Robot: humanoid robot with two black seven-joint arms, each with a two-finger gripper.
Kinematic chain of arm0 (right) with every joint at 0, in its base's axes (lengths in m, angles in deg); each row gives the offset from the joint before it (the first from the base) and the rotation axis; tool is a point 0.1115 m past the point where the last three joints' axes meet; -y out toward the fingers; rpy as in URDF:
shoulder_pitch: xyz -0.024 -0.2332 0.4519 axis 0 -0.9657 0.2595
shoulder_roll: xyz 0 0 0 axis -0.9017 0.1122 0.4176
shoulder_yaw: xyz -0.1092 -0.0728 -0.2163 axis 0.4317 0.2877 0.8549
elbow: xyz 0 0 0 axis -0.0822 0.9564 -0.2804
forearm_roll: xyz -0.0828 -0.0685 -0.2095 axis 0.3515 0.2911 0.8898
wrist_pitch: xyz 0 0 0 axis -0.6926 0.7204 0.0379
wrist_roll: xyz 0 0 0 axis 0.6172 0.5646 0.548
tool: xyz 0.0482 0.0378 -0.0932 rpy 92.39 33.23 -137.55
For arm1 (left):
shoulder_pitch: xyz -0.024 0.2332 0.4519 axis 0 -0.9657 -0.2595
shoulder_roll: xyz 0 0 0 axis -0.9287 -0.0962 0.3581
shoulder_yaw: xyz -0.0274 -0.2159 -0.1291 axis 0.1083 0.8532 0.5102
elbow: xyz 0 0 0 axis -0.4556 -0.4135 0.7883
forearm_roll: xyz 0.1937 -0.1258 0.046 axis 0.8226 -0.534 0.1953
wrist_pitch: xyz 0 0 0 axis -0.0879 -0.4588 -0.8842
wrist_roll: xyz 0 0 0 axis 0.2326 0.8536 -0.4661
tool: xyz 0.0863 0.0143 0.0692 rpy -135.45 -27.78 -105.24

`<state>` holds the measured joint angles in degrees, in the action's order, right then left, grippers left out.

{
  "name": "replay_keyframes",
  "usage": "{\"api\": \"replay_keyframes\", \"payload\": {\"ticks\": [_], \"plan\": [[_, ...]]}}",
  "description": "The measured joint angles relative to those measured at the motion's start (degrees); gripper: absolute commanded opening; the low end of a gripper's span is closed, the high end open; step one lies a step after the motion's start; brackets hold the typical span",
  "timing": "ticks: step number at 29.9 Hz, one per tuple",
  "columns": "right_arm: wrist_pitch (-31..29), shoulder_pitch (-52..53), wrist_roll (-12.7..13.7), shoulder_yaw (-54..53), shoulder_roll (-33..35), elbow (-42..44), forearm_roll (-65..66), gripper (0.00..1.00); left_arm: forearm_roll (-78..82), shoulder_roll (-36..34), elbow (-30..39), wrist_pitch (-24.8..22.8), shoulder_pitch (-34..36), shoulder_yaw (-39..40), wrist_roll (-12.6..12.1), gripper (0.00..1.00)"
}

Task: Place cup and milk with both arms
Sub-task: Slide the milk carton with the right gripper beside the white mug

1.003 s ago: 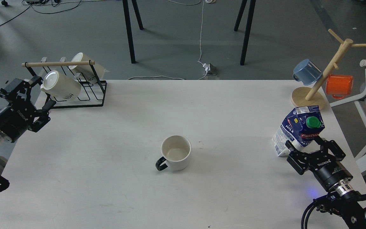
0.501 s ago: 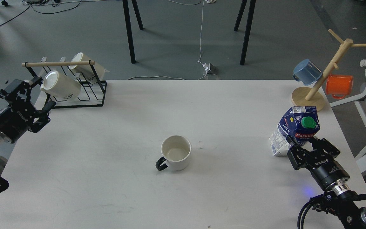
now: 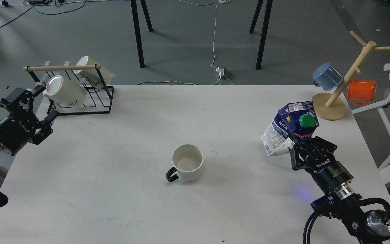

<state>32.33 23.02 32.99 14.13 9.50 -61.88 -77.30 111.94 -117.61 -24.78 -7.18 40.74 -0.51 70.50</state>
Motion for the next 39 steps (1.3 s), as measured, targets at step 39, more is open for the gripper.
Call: {"api": "replay_keyframes", "payload": {"ticks": [39], "plan": [[-0.02, 0.13, -0.01, 3.71, -12.71, 4.57, 17.19, 0.34, 0.04, 0.21, 0.00, 0.00, -1.12, 0.00, 0.00, 0.98]]}}
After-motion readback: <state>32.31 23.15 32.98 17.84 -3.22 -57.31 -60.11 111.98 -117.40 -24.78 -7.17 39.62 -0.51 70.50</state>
